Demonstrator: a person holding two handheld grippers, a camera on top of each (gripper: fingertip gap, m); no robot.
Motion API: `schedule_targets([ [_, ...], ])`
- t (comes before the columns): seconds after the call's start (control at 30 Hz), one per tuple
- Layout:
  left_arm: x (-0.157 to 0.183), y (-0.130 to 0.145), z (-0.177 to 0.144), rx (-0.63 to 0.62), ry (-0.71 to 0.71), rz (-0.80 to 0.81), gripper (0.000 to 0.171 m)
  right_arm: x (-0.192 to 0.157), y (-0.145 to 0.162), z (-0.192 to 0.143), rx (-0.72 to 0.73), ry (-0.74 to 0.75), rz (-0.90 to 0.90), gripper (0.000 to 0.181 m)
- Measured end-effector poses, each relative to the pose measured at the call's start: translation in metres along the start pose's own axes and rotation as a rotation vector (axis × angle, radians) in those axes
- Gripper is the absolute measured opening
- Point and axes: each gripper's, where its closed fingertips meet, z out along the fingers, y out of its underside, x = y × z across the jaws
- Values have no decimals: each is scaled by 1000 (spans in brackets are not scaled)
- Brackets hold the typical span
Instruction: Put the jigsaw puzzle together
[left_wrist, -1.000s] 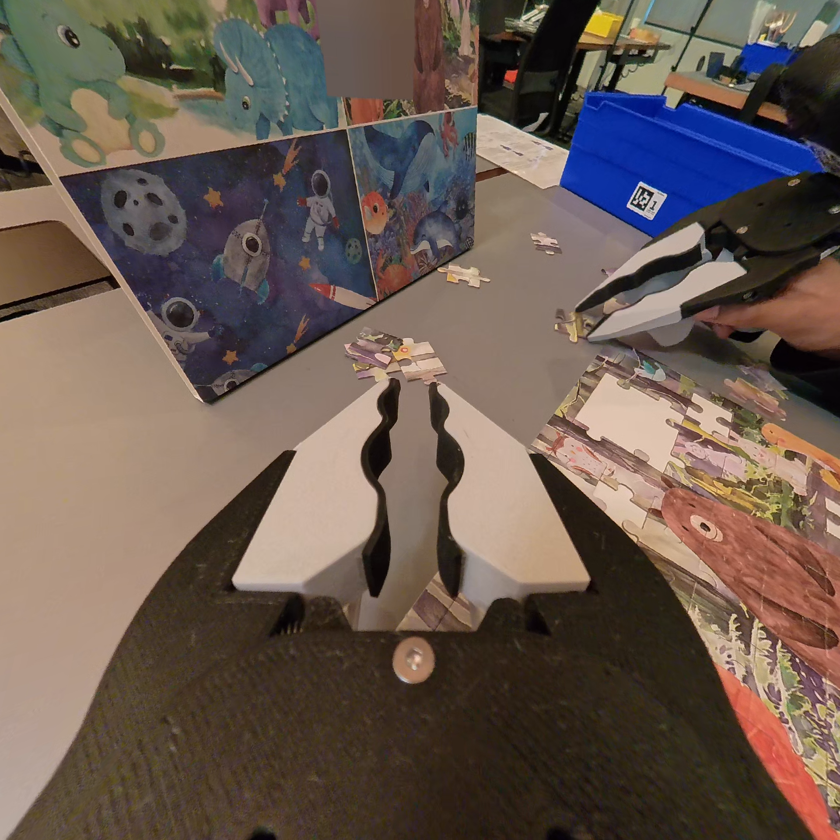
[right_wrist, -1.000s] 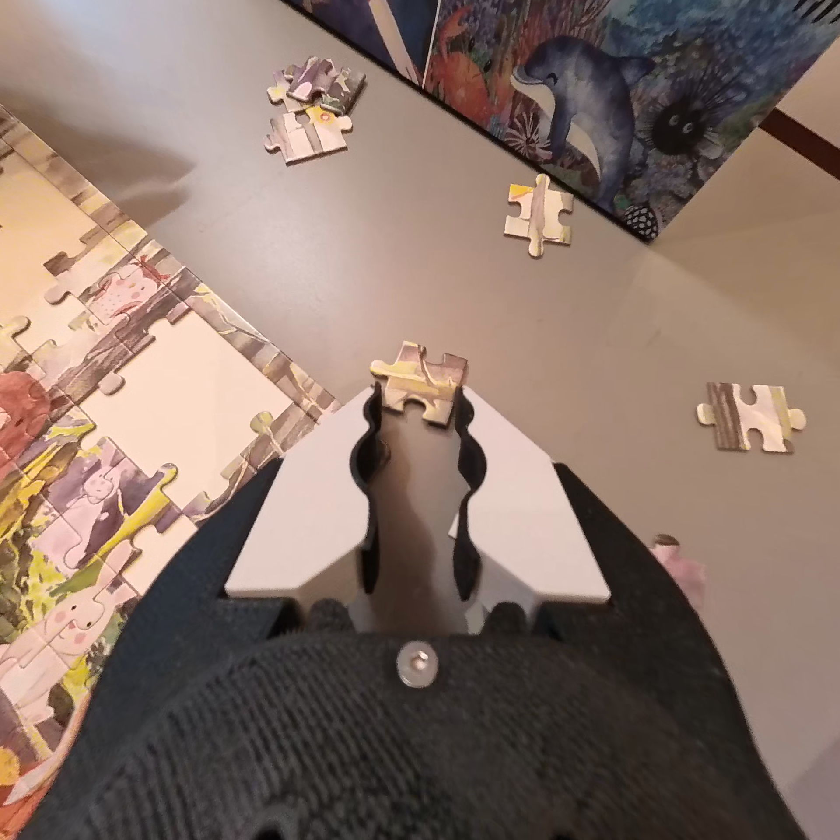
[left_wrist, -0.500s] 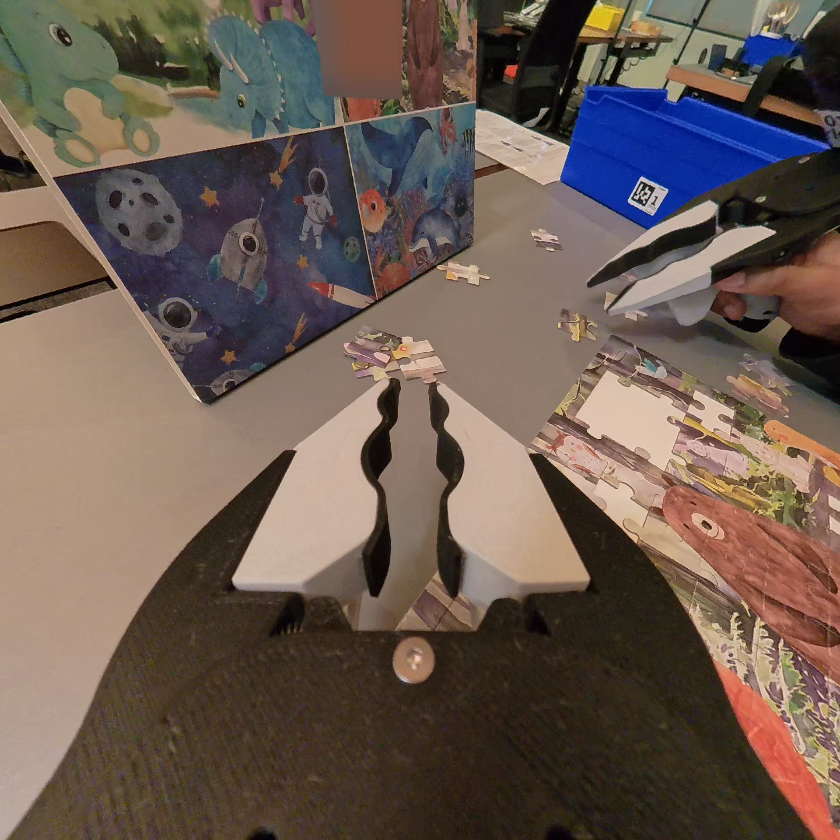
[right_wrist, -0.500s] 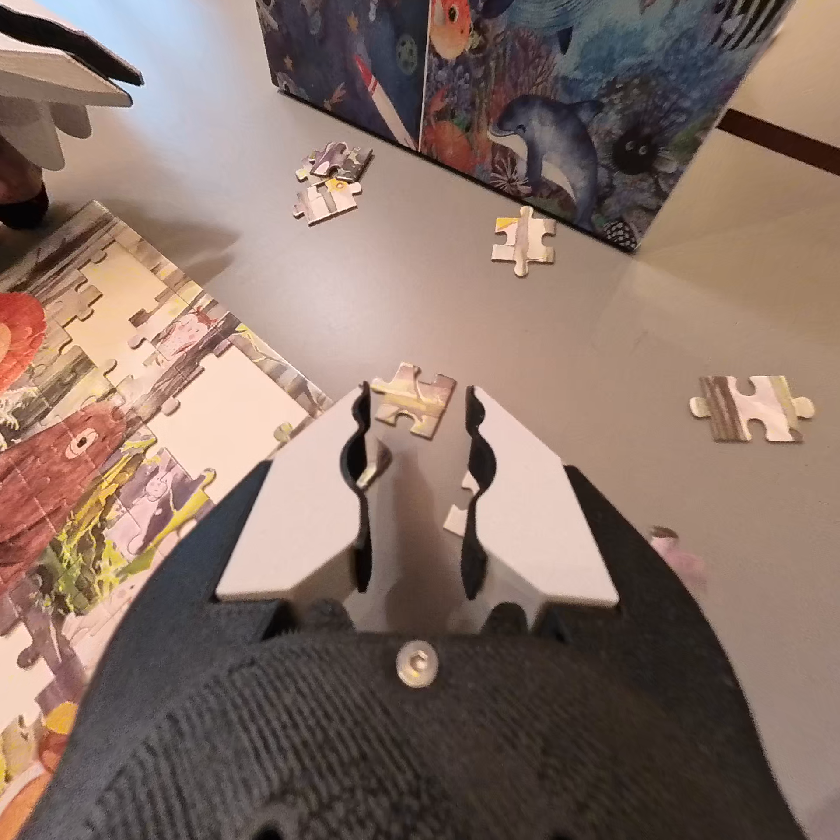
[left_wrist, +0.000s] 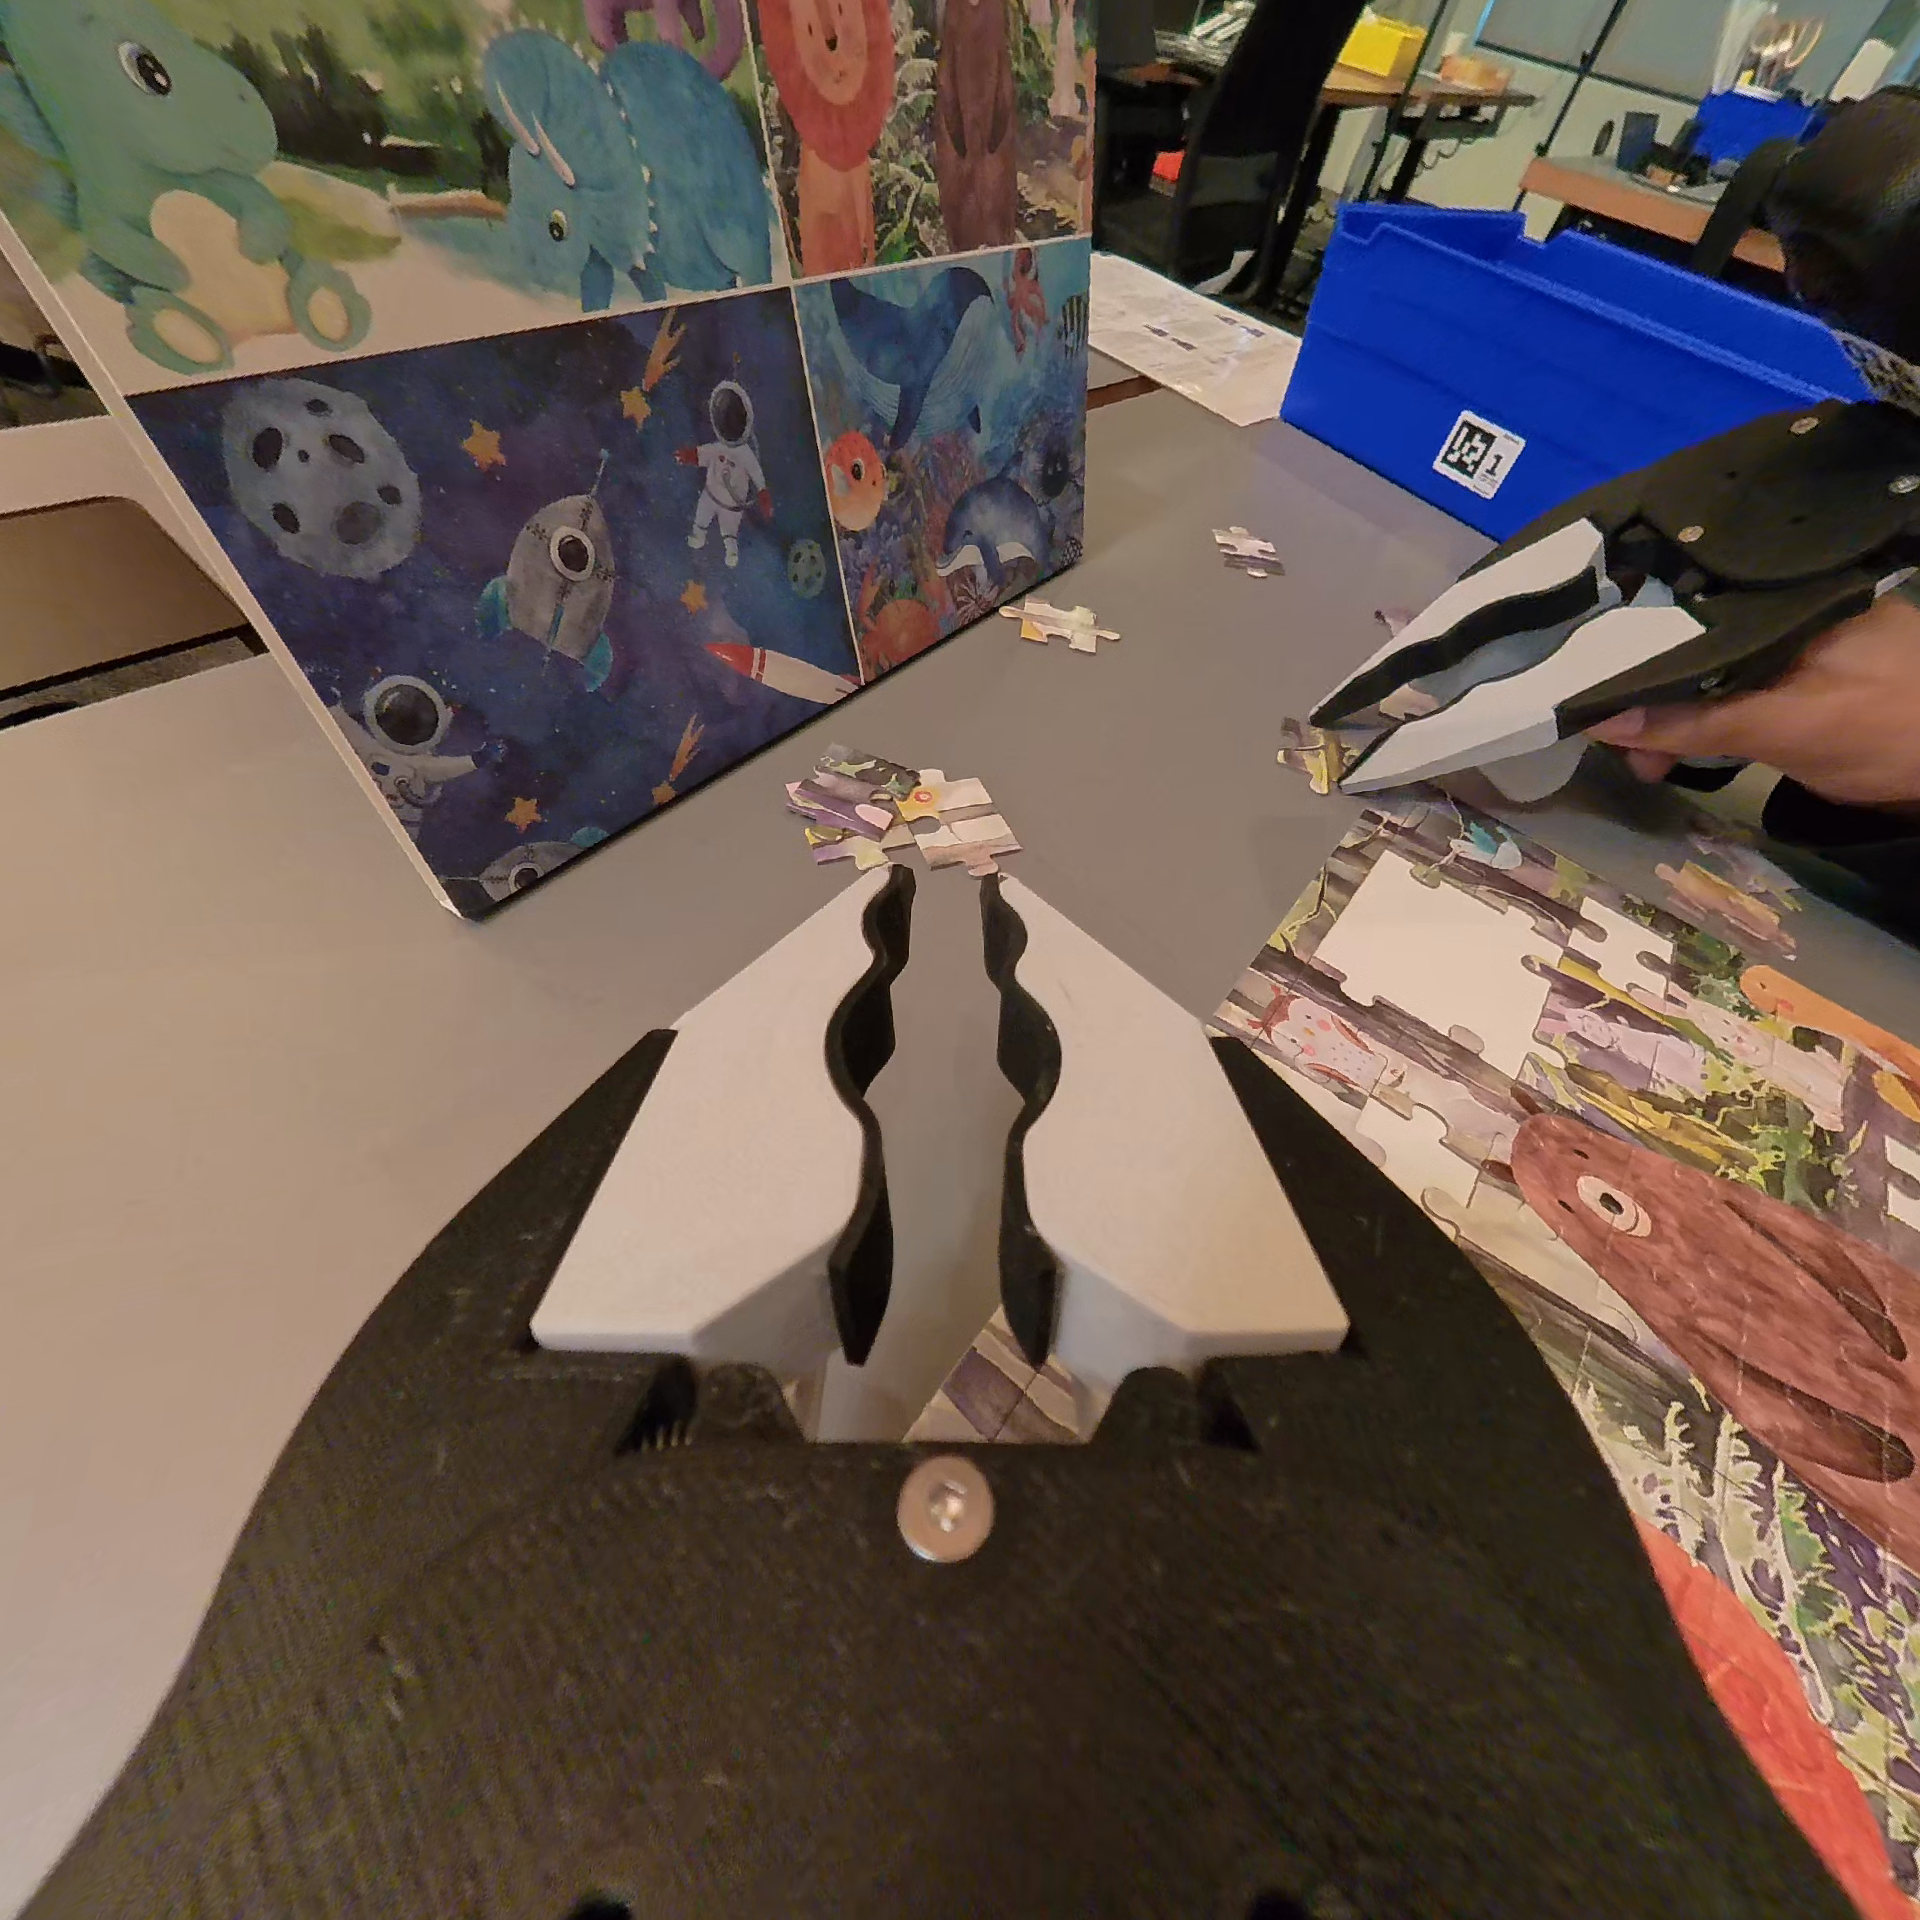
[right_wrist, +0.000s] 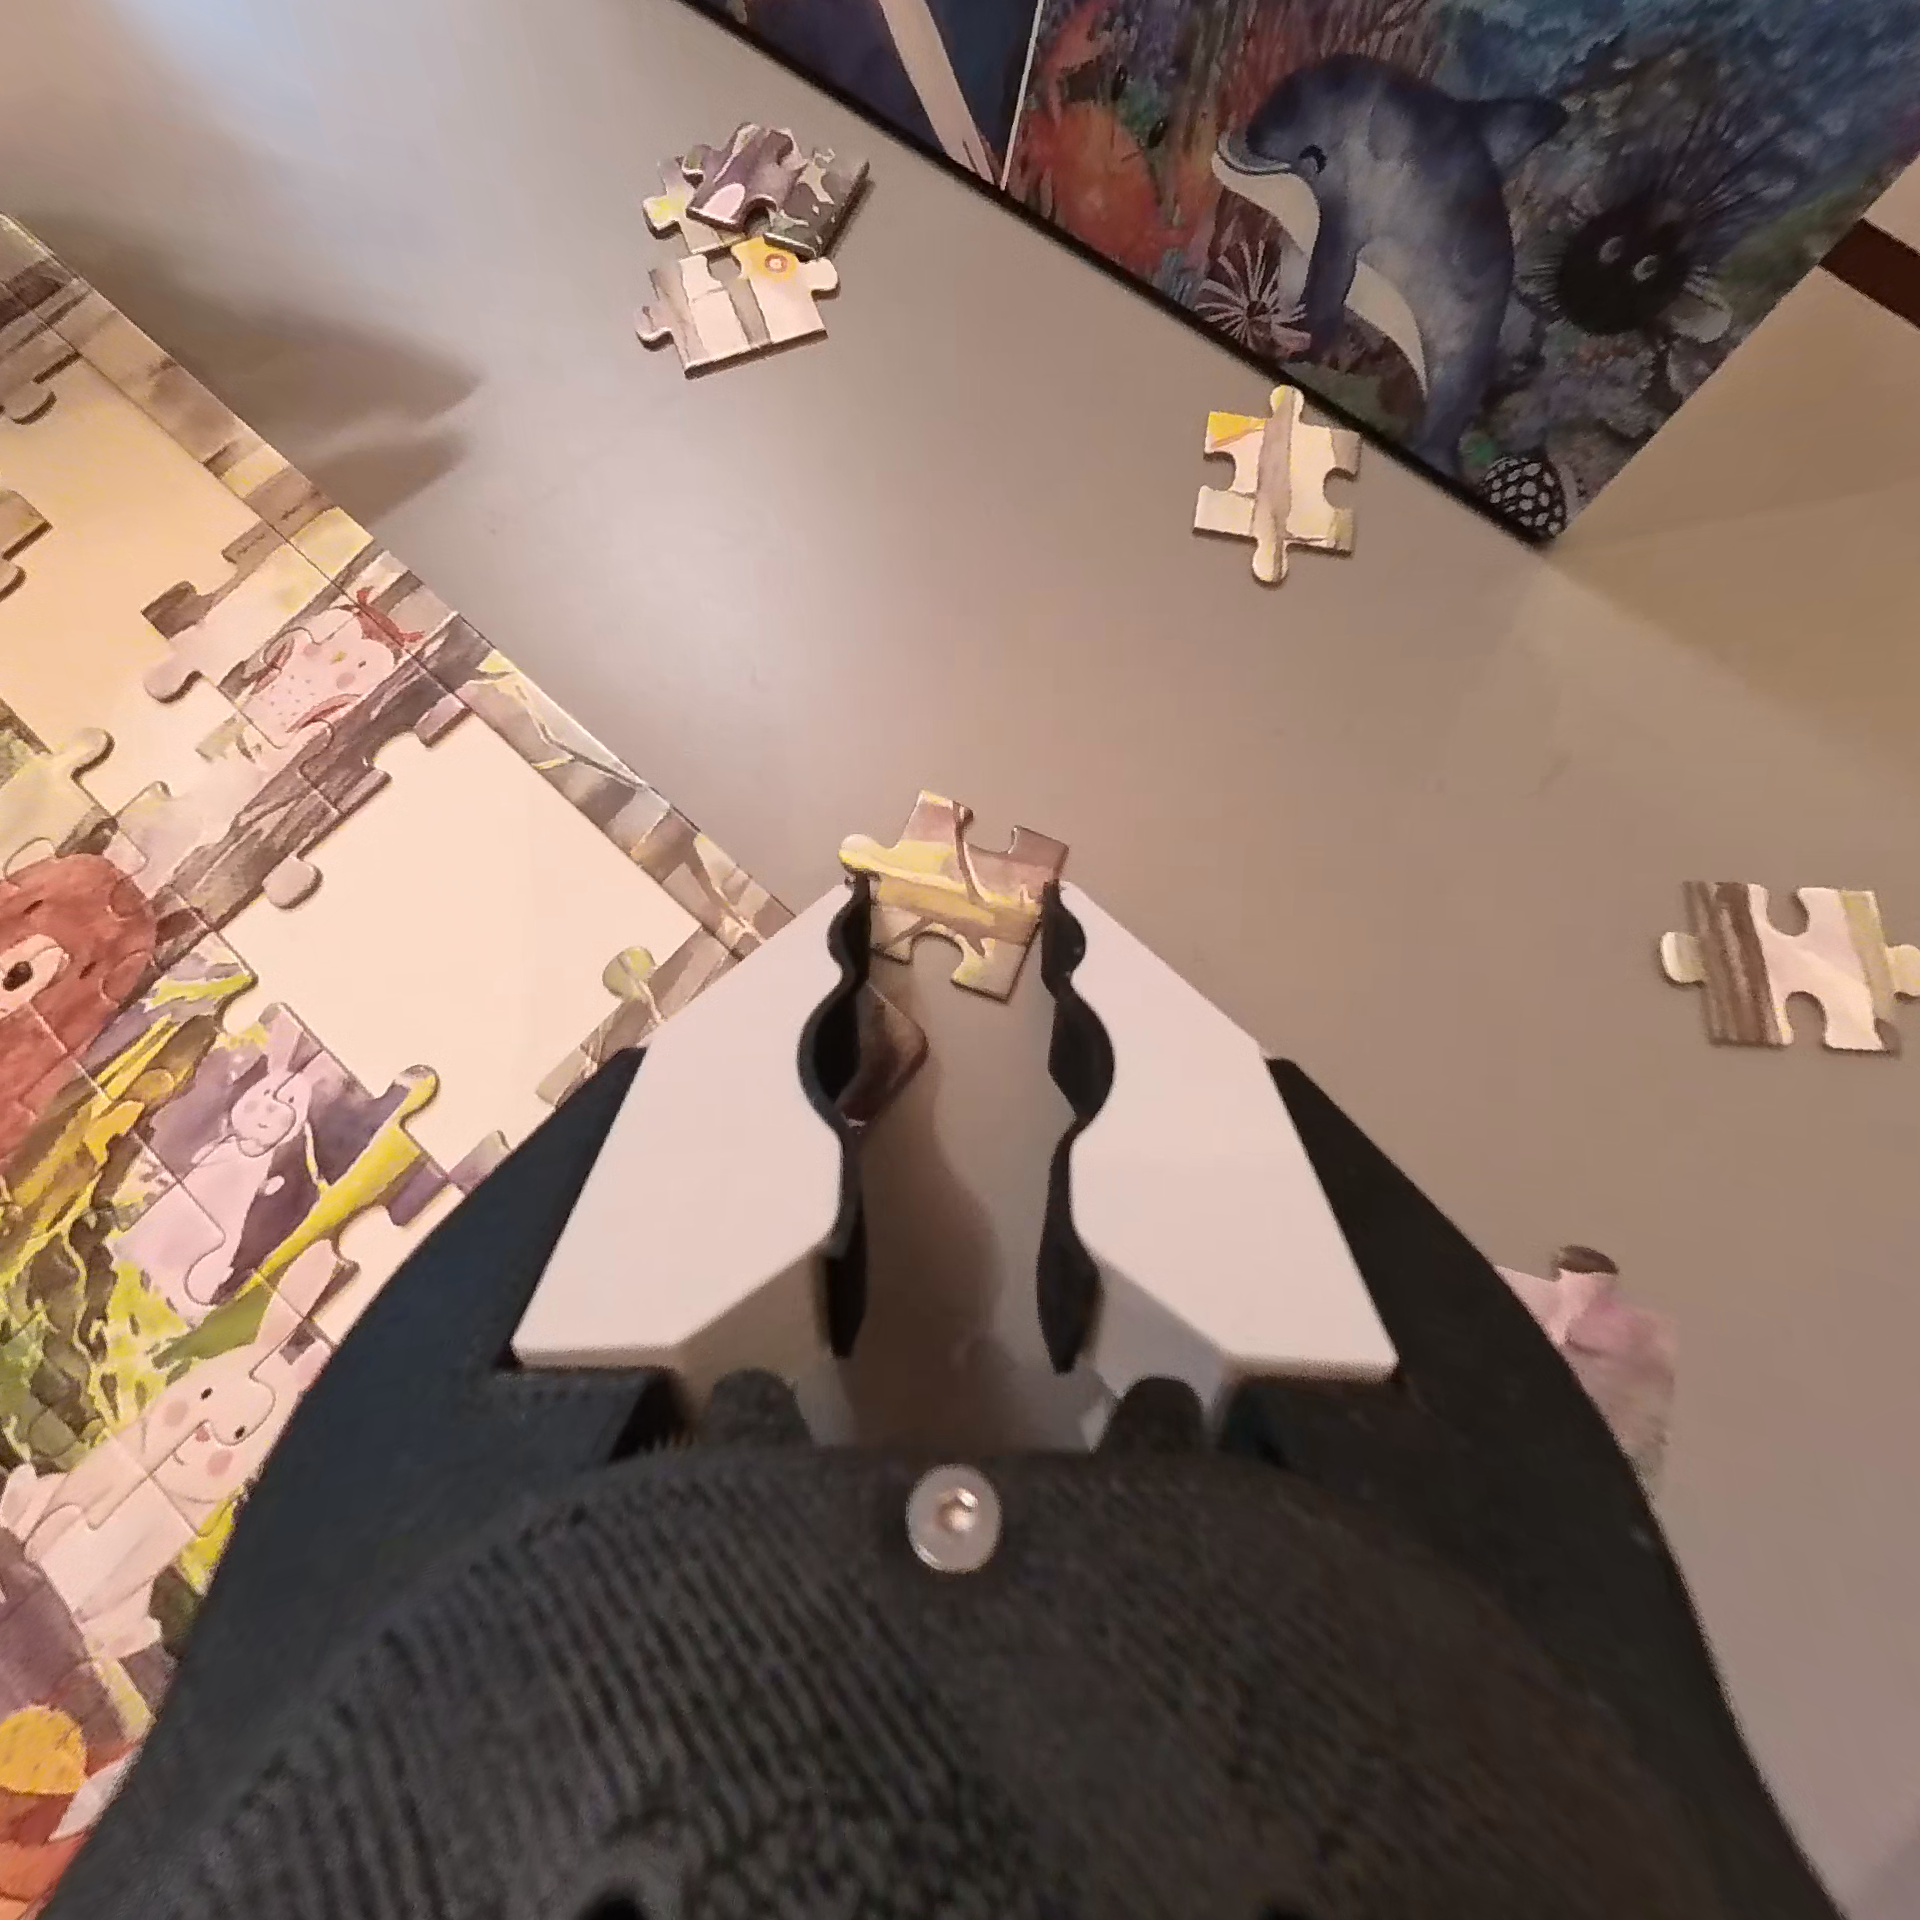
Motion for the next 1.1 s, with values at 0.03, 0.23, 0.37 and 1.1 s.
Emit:
schedule_targets([
  [0.03,0,0,0,-1,0,1,11,0,0,0,1,-2,-2,31],
  [0.23,1,0,0,-2,-2,7,11,3,1,-2,-2,6,-7,31],
  [0.37,1,0,0,-2,-2,9,11,3,-3,-6,22,-2,-5,31],
  [1.1,1,1,1,-7,-7,20,11,-67,-49,-47,310,-199,-405,31],
])
